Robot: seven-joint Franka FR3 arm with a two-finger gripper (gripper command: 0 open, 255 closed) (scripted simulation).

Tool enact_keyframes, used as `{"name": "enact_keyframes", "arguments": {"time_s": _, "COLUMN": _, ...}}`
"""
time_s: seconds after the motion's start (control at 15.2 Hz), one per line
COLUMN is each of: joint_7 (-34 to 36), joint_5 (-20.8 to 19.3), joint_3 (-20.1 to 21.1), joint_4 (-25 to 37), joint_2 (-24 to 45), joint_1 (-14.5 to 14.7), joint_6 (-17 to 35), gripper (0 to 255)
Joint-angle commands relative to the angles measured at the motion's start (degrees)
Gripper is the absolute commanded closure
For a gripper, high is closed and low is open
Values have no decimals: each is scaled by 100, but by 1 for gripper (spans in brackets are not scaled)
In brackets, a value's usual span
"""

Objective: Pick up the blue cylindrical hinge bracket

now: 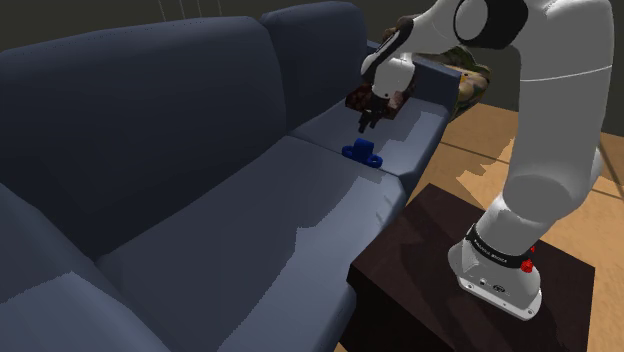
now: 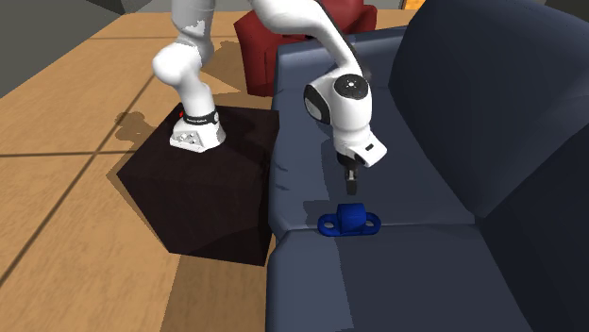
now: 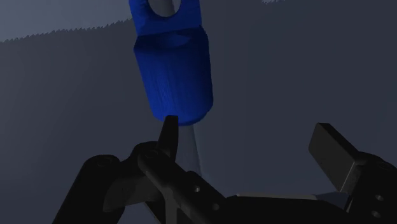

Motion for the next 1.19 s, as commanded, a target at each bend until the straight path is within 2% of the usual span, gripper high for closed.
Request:
{"name": "enact_keyframes", "arguments": {"time_s": 0.0, "joint_7": -182, "joint_5": 279, "joint_3": 146, "joint_4": 480, "joint_2": 489, "joint_1": -219, "joint_6": -13, "gripper": 0}}
{"name": "enact_keyframes", "arguments": {"time_s": 0.33, "joint_7": -347, "joint_5": 641, "joint_3": 422, "joint_4": 1636, "joint_2": 1498, "joint_1": -655, "joint_6": -144, "gripper": 0}}
{"name": "enact_keyframes", "arguments": {"time_s": 0.92, "joint_7": -536, "joint_5": 832, "joint_3": 585, "joint_4": 1771, "joint_2": 1937, "joint_1": -765, "joint_6": 146, "gripper": 0}}
{"name": "enact_keyframes", "arguments": {"time_s": 0.99, "joint_7": -534, "joint_5": 832, "joint_3": 585, "joint_4": 1772, "joint_2": 1937, "joint_1": -764, "joint_6": 144, "gripper": 255}}
{"name": "enact_keyframes", "arguments": {"time_s": 1.12, "joint_7": -539, "joint_5": 833, "joint_3": 586, "joint_4": 1776, "joint_2": 1942, "joint_1": -768, "joint_6": 145, "gripper": 255}}
